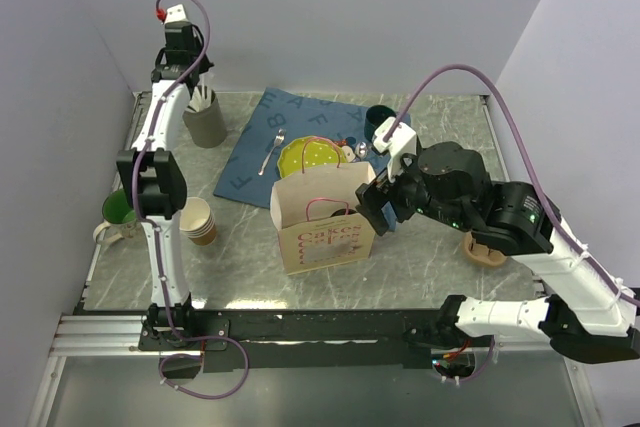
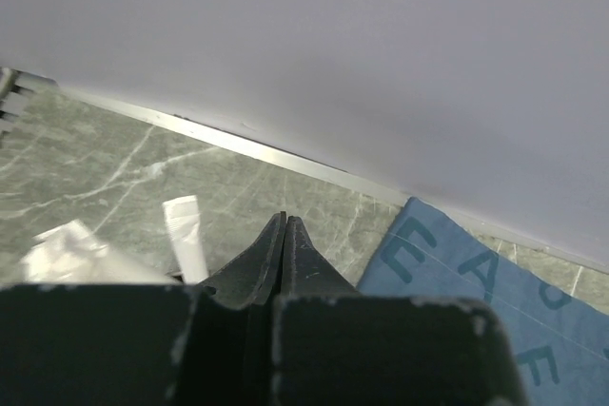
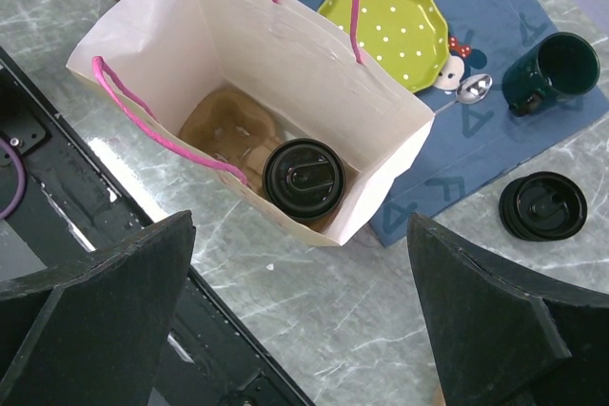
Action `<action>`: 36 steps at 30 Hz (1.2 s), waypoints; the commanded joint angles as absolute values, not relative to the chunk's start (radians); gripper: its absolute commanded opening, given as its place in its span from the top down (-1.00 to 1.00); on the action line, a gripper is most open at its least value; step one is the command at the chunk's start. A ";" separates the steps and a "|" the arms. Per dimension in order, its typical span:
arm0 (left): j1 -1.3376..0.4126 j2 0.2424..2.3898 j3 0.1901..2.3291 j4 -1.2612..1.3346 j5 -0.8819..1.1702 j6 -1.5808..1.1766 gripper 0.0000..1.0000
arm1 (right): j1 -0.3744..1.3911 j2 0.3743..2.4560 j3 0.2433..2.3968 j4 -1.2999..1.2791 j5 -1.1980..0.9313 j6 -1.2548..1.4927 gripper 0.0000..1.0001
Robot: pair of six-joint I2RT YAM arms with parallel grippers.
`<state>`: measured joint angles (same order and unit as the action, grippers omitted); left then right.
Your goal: Pack the takeout coffee
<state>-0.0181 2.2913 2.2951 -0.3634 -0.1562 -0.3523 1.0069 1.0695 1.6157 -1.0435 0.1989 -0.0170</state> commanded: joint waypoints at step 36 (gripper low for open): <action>-0.015 1.079 1.829 -0.410 0.616 -0.842 0.98 | 1.003 0.809 1.608 -1.075 0.288 0.390 -1.00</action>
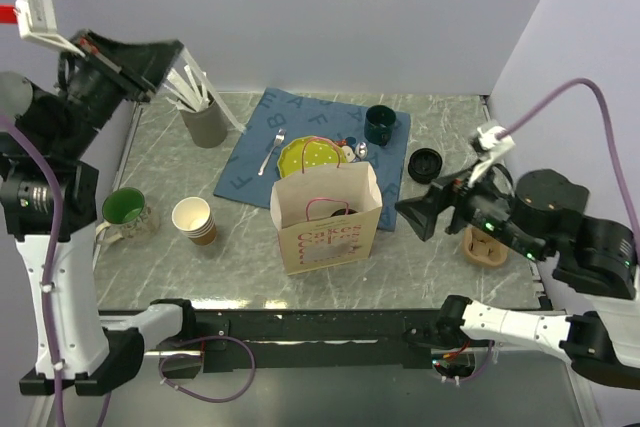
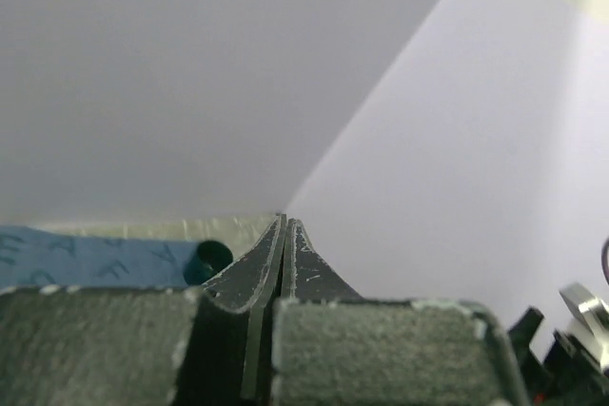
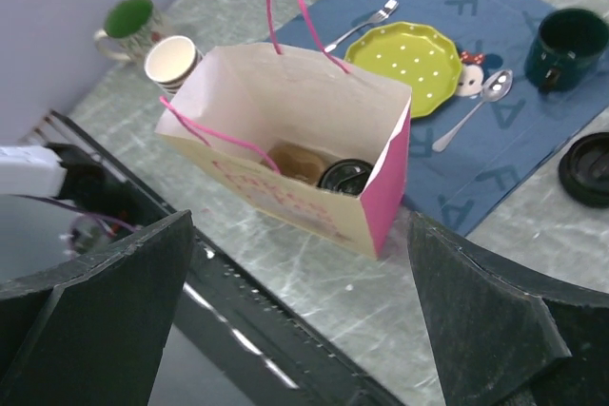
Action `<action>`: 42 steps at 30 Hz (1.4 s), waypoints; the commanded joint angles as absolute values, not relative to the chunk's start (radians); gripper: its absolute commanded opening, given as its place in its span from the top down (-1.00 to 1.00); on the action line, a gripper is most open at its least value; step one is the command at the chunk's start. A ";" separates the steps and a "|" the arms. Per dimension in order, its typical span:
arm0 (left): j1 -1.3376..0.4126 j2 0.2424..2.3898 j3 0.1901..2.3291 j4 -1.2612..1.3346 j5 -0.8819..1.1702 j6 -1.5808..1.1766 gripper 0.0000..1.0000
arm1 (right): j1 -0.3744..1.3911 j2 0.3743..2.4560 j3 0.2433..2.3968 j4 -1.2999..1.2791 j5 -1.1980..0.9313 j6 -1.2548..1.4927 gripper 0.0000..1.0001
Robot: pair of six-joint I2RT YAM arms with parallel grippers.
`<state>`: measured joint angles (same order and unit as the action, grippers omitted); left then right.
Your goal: Pack the takeout coffee
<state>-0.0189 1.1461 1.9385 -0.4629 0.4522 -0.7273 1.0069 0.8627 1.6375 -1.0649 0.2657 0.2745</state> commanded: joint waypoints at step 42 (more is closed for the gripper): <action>-0.495 0.950 1.166 -0.250 0.479 -0.862 0.98 | 1.003 0.769 1.568 -1.114 0.301 0.308 -1.00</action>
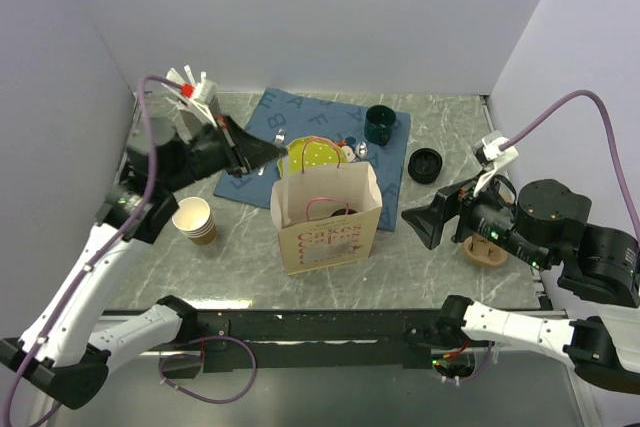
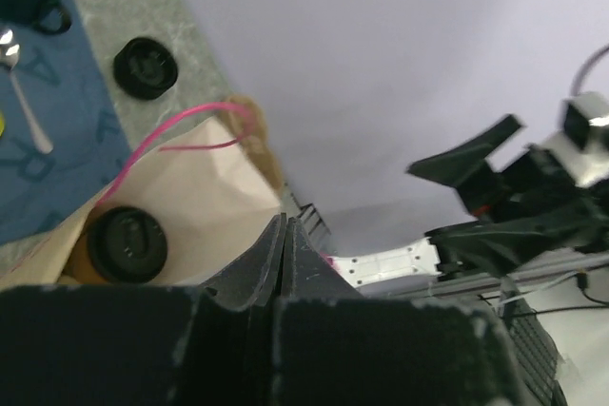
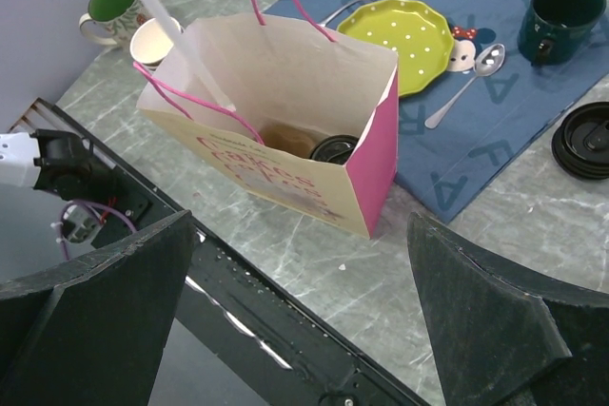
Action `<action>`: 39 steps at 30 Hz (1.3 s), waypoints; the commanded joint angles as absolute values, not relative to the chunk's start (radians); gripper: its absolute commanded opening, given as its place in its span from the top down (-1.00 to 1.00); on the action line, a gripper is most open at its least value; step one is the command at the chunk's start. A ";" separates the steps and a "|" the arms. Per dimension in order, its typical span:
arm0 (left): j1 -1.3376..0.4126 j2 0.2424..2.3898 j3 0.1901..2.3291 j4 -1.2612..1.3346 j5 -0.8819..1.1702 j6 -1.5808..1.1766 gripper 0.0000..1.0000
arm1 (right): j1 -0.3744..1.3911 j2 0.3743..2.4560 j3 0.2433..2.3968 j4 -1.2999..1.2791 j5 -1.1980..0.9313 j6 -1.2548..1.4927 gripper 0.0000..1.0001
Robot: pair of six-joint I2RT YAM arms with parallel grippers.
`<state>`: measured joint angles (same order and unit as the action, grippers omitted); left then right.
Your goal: Pack the takeout coffee
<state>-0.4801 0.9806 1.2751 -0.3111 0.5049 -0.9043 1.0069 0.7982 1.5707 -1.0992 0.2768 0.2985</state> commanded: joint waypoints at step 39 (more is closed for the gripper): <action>-0.505 0.675 1.284 -0.650 0.262 -0.736 -0.94 | 1.002 0.805 1.674 -1.293 0.324 0.681 -1.00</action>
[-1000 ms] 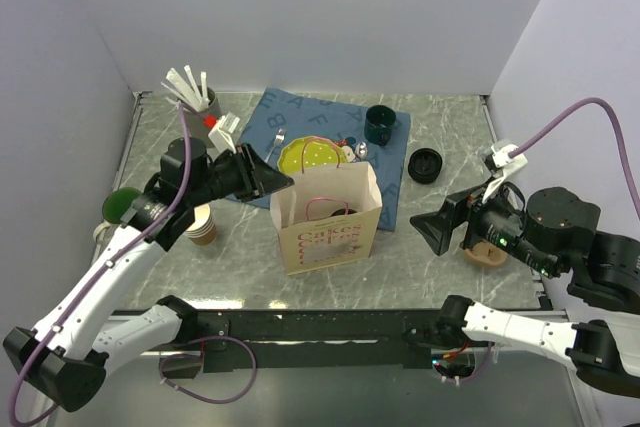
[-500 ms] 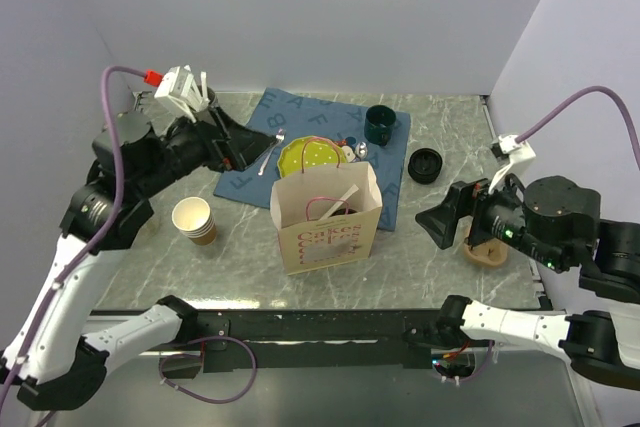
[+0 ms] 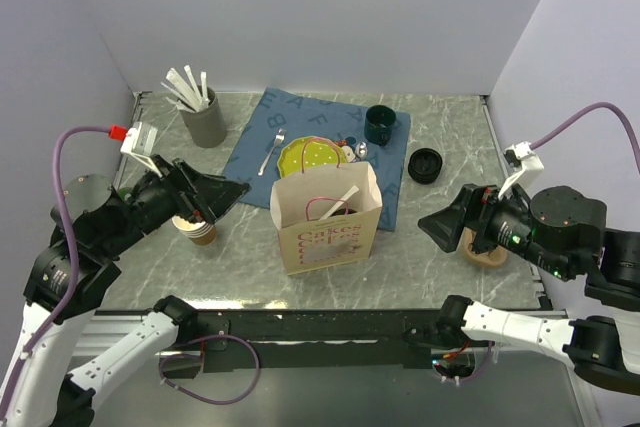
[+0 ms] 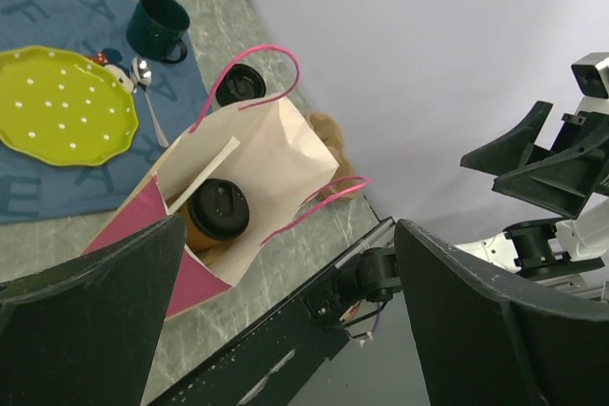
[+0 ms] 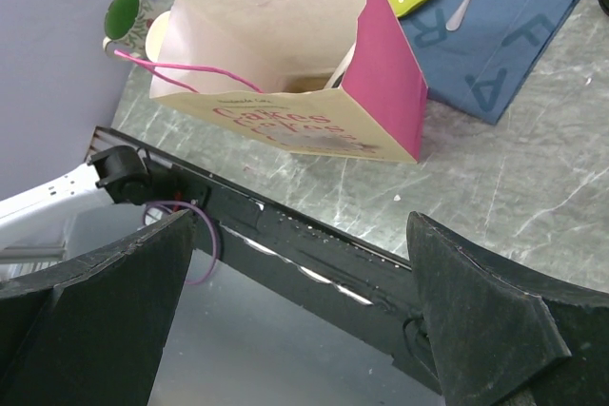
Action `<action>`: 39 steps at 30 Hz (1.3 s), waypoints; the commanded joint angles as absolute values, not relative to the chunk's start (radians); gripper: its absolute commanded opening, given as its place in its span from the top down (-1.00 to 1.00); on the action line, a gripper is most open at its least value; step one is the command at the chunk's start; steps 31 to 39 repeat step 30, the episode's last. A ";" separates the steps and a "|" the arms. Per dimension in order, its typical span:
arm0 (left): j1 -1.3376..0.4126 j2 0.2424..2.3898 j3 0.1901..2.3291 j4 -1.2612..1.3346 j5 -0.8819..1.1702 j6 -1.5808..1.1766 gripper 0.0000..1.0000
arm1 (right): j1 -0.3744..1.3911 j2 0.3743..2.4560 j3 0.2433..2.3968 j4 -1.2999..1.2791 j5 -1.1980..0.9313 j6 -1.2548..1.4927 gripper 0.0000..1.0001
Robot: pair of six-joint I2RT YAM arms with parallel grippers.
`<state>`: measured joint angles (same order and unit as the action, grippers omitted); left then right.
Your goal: Pack the takeout coffee
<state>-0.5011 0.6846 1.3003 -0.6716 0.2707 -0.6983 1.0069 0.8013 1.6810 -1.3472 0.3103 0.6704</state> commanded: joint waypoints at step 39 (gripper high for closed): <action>-0.505 0.707 1.365 -0.709 0.287 -0.683 -0.94 | 1.002 0.868 1.703 -1.233 0.342 0.676 -1.00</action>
